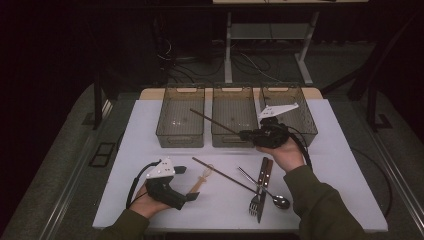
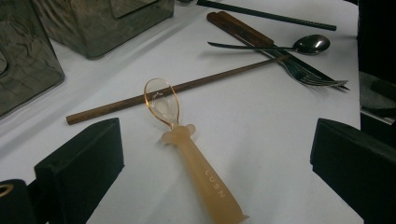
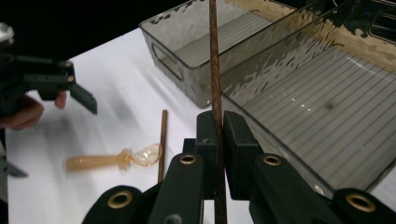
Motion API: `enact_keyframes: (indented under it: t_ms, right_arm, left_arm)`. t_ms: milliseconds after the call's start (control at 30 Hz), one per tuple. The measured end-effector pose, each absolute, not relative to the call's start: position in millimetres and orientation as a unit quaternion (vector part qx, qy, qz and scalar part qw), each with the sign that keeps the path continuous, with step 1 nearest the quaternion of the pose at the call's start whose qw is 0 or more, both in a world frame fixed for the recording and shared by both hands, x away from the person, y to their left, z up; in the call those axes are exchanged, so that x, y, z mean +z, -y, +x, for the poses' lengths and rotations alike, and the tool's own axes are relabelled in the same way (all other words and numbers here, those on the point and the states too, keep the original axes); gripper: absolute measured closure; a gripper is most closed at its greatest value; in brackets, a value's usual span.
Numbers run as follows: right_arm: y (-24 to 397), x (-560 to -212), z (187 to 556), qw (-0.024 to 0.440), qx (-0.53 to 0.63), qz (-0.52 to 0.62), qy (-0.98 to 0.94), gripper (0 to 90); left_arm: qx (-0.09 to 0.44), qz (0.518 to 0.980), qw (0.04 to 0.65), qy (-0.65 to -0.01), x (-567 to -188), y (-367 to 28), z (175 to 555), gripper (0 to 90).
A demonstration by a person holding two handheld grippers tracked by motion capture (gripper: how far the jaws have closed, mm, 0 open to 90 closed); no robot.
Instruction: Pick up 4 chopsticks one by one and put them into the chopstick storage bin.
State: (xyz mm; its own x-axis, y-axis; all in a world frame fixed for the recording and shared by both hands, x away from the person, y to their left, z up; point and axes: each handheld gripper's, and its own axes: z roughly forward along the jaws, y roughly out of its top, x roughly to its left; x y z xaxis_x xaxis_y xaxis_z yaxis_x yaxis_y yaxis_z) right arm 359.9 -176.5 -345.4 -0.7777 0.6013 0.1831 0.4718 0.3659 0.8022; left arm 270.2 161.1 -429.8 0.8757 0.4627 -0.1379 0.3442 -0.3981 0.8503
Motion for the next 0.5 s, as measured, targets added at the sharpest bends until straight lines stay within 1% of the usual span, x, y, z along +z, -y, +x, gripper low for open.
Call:
enact_keyframes:
  t_ms: [500]
  right_arm:
    - [152.3,-331.8,390.7,0.080,0.451,0.349,-0.818,85.0]
  left_arm:
    - [0.059,0.836,0.490,-0.242,-430.1,-161.2,270.3,1.5]
